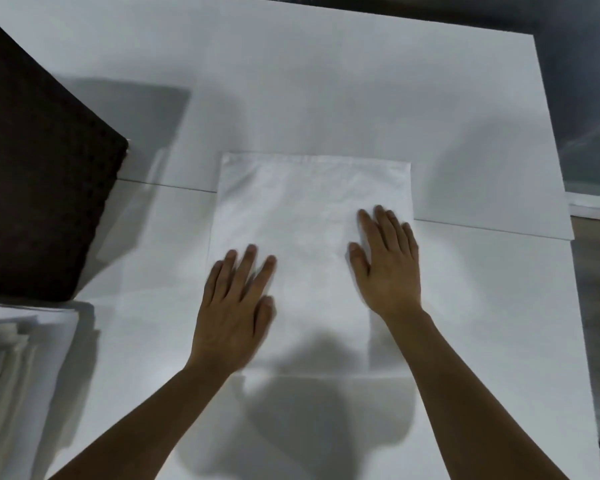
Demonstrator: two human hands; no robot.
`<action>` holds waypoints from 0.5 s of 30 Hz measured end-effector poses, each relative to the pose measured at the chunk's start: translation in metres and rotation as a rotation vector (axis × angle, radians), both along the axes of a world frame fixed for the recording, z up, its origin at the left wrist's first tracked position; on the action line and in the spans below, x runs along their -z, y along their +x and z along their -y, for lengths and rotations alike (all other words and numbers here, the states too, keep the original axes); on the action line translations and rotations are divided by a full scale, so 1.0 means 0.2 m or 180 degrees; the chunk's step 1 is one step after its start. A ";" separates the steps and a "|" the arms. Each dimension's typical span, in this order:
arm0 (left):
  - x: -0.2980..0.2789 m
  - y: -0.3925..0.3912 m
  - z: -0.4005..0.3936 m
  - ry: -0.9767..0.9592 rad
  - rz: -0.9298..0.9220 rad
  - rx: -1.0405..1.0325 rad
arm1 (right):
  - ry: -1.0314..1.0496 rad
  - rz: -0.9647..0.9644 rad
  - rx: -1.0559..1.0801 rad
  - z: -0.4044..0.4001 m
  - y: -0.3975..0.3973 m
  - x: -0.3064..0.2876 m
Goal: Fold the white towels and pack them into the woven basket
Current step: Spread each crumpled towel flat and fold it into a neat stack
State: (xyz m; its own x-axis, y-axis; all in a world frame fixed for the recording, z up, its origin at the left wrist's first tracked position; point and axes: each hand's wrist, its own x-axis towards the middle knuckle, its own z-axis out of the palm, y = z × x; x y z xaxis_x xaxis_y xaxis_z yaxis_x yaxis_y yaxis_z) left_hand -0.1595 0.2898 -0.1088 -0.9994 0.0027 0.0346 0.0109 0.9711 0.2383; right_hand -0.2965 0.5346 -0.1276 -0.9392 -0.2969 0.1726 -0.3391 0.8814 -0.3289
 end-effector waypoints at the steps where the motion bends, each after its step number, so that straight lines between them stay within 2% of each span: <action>1: 0.00 0.01 -0.01 -0.0012 -0.0001 0.0004 | 0.0006 0.0009 0.0015 -0.01 0.02 0.00; 7: 0.00 0.16 -0.06 0.0011 0.0033 -0.0055 | 0.0117 0.0084 0.0059 -0.03 0.18 -0.01; 15: 0.02 0.42 -0.06 -0.0142 0.0309 0.0156 | 0.0260 0.0693 -0.0010 -0.10 0.48 -0.02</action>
